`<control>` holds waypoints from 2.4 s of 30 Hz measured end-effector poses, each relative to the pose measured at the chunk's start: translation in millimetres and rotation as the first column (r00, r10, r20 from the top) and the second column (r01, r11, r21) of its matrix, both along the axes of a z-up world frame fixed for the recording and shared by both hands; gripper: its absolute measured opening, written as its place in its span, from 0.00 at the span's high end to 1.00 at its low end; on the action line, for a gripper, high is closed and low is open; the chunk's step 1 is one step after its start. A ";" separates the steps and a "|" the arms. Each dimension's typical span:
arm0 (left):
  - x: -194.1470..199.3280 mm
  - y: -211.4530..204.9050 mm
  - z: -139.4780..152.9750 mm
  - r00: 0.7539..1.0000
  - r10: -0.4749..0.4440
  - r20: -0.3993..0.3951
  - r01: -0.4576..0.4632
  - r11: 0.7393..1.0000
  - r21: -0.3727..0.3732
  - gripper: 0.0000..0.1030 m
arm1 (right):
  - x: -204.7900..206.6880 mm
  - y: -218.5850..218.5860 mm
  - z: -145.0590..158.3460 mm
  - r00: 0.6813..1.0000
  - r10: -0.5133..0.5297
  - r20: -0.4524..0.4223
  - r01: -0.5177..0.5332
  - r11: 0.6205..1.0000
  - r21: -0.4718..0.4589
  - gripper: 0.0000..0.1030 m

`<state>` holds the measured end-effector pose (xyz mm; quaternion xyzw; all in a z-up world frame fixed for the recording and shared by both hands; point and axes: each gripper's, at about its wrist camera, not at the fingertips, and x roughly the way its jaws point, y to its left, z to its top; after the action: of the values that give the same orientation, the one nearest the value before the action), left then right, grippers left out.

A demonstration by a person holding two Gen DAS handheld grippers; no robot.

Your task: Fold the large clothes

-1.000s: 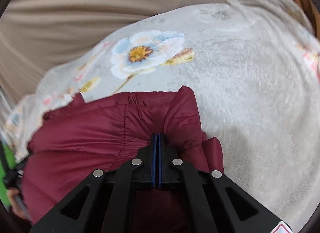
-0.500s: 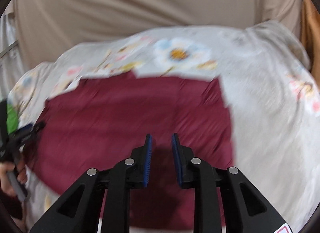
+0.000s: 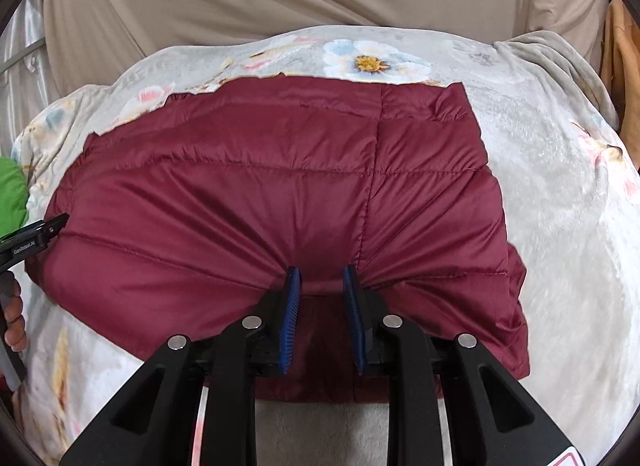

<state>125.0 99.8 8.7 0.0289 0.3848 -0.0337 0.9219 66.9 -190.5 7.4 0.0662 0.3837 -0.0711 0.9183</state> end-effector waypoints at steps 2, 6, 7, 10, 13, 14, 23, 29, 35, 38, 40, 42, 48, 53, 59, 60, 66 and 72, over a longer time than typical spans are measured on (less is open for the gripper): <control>-7.1 4.0 -5.4 1.000 -0.011 -0.008 0.011 1.000 -0.008 0.17 | -5.2 2.3 -1.9 1.000 0.002 -0.001 -0.002 1.000 -0.006 0.79; -14.7 12.1 -2.8 0.999 -0.025 -0.037 0.024 0.999 -0.026 0.18 | -9.8 2.7 0.9 1.000 0.009 -0.010 -0.009 1.000 -0.015 0.79; -15.6 16.0 3.1 0.998 -0.028 -0.050 0.026 0.999 -0.041 0.19 | -11.2 1.4 4.4 1.000 0.007 -0.014 -0.007 1.000 -0.003 0.79; -7.5 27.0 29.9 0.999 -0.028 -0.024 0.026 0.995 -0.099 0.19 | -12.4 -10.0 32.6 0.999 -0.003 0.032 0.002 0.999 0.041 0.78; 18.5 25.4 62.9 0.998 -0.011 0.061 0.017 0.994 -0.110 0.18 | 9.2 -21.3 71.8 0.994 -0.032 0.109 0.036 0.999 -0.028 0.75; 28.0 21.1 68.5 0.997 -0.007 0.079 0.015 0.995 -0.102 0.17 | 25.9 -26.5 81.1 0.991 -0.043 0.124 0.049 0.998 -0.043 0.73; 138.2 -5.0 17.8 0.998 0.047 -0.048 -0.049 0.998 -0.041 0.16 | 135.8 -84.8 32.9 0.986 -0.167 -0.021 0.167 0.986 -0.021 0.72; 146.5 7.5 0.7 0.998 0.046 -0.047 -0.052 0.990 -0.128 0.13 | 142.1 -114.4 5.9 0.982 -0.189 -0.025 0.190 0.978 0.085 0.77; 153.0 9.4 -6.8 0.996 0.044 -0.075 -0.054 0.989 -0.137 0.10 | 144.3 -108.6 1.4 0.982 -0.188 -0.028 0.189 0.981 0.045 0.78; 153.9 6.9 -7.8 0.996 0.049 -0.076 -0.058 0.992 -0.116 0.09 | 144.2 -110.3 1.6 0.982 -0.188 -0.030 0.190 0.981 0.045 0.77; 153.5 5.9 -6.5 0.996 0.052 -0.075 -0.060 0.993 -0.104 0.09 | 145.8 -111.4 2.5 0.982 -0.187 -0.029 0.188 0.981 0.039 0.77; 148.8 10.9 -0.5 0.996 0.053 -0.072 -0.062 0.991 -0.119 0.10 | 142.4 -111.9 8.9 0.981 -0.192 -0.024 0.192 0.981 0.034 0.77; 73.1 71.7 40.4 0.997 0.068 -0.035 -0.075 0.957 -0.281 0.10 | 86.7 -53.6 66.5 0.995 -0.056 0.081 0.054 0.998 0.024 0.68; 45.8 105.5 18.2 0.986 0.027 -0.162 -0.096 0.897 -0.432 0.10 | 96.4 17.3 66.6 0.990 0.140 0.018 -0.141 0.989 0.047 0.68; 27.5 96.2 -7.1 0.983 0.011 -0.185 -0.096 0.882 -0.460 0.10 | 120.9 67.3 50.1 0.977 0.213 -0.024 -0.213 0.977 0.010 0.68; 25.2 92.3 -6.8 0.984 0.004 -0.180 -0.088 0.884 -0.459 0.11 | 123.4 72.2 46.4 0.976 0.213 -0.033 -0.213 0.977 0.001 0.68; 24.9 69.5 -1.0 0.984 -0.045 -0.170 -0.038 0.889 -0.456 0.55 | 131.1 77.6 25.7 0.974 0.217 -0.066 -0.218 0.976 -0.014 0.68; 13.6 51.3 44.1 0.992 -0.107 -0.066 0.061 0.867 -0.495 0.85 | 131.6 80.2 11.6 0.973 0.224 -0.063 -0.228 0.971 -0.066 0.68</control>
<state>138.6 151.2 52.9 -0.1913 0.4034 -0.1719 0.8781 198.5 -110.3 19.0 -0.0135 0.4112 0.0181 0.9113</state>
